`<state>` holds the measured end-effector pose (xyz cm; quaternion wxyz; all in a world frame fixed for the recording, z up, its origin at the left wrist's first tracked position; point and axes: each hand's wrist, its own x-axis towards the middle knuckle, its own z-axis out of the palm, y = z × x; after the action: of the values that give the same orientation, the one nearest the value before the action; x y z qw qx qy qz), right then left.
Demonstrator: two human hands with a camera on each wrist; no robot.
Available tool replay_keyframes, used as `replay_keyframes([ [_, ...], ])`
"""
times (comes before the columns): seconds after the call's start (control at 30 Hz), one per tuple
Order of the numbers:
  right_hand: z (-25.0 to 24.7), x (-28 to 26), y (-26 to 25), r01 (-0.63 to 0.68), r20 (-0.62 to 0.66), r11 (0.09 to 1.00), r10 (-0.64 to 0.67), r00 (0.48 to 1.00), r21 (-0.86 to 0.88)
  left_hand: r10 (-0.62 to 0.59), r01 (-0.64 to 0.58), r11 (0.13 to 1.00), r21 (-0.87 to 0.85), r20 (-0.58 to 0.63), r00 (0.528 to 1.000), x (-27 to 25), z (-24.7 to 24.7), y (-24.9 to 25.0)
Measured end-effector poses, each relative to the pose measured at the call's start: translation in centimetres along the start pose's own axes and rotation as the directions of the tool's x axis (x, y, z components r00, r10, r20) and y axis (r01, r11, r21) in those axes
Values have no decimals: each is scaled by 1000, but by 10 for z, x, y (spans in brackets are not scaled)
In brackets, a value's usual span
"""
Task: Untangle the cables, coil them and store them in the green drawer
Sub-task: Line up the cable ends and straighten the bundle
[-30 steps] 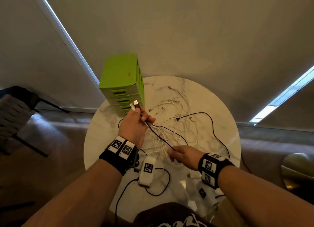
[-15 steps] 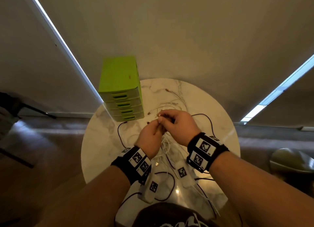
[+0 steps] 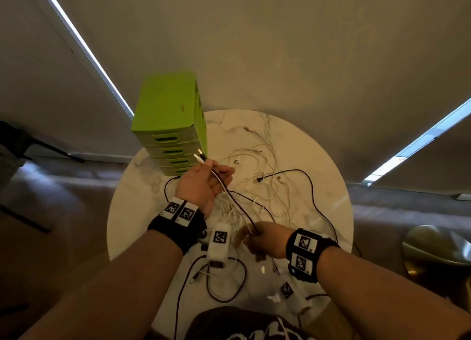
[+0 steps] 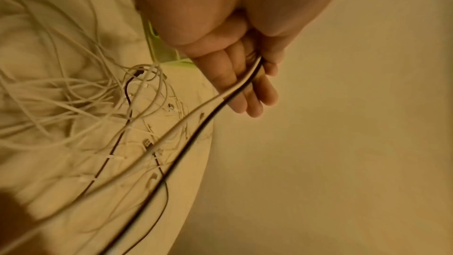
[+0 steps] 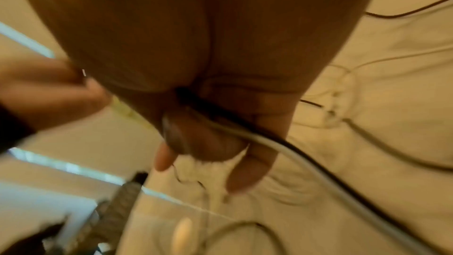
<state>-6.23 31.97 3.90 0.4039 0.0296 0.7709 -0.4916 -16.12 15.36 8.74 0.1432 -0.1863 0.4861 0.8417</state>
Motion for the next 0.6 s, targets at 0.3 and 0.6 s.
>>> replay_keyframes([
  [0.3, -103, 6, 77, -125, -85, 896, 98, 992, -426, -205, 197, 975, -105, -64, 977, 4, 11, -37],
  [0.6, -177, 48, 80, 33, -68, 991, -24, 997, 128, -147, 141, 989, -44, -191, 971, 8, 25, -42],
])
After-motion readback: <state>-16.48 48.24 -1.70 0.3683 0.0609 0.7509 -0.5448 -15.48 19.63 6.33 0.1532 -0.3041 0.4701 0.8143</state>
